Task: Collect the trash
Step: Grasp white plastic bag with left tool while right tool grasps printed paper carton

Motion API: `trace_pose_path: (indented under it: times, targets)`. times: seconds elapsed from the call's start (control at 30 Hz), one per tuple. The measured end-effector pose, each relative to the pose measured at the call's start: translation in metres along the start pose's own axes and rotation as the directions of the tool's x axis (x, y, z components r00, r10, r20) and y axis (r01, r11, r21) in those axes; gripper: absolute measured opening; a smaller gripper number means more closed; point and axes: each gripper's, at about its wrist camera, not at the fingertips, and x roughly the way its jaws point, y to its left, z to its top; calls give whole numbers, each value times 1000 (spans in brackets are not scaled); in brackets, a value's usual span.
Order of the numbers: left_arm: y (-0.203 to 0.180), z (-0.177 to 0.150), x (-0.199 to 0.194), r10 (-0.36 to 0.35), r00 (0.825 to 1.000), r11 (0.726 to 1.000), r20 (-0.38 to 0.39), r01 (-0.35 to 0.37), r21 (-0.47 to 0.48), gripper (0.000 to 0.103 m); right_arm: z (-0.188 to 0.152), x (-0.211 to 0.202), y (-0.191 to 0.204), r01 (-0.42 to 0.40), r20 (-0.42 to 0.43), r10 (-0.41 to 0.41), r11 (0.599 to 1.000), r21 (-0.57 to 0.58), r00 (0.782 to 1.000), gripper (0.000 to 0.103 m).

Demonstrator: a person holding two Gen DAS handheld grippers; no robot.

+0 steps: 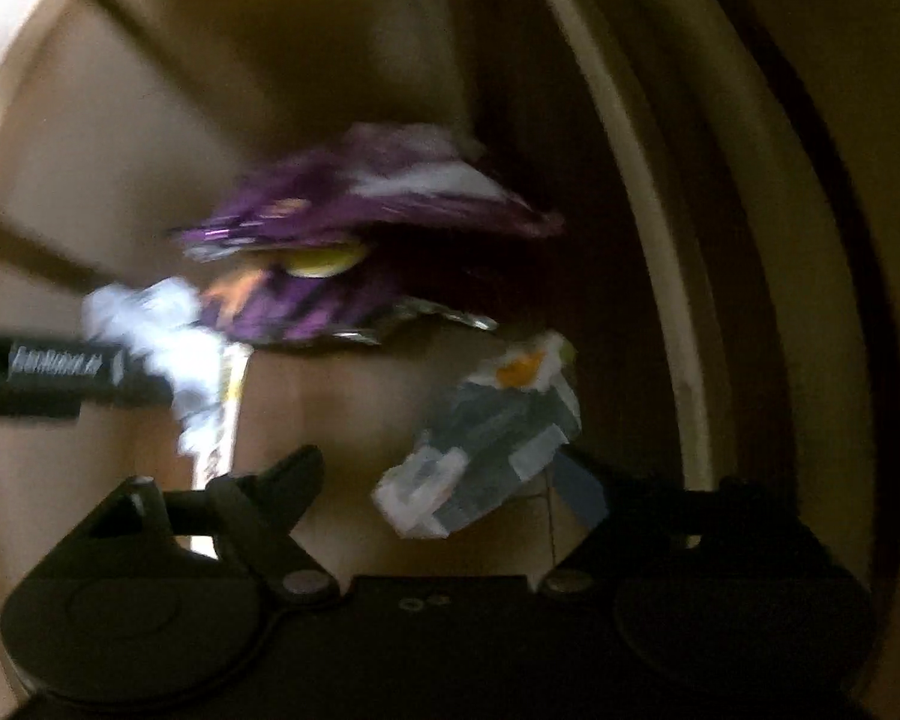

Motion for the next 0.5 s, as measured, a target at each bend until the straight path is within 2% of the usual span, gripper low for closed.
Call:
trace_pose_path:
  times: [0.07,0.23,0.37,0.4,0.43,0.5]
  targets:
    - [0,3,14,-7,1000,1000,-13,7,-17,85,2,19,-10,13,-16,-12,998,64,1000,78]
    - [-7,9,34,-37,999,999,-34,36,-10,85,6,47,-22,43,-58,-35,990,132,998,70]
    - [-5,10,44,-47,998,998,-46,45,-35,84,6,57,-26,50,-81,-38,988,148,996,52]
    - [-4,11,43,-52,998,998,-46,50,-43,82,5,59,-26,57,-85,-45,988,141,995,50]
    - [-3,10,43,-58,997,997,-47,56,-50,75,5,59,-27,56,-84,-44,989,140,995,50]
    - [0,10,48,-59,997,997,-50,56,-53,63,4,58,-28,50,-79,-38,988,146,996,41]
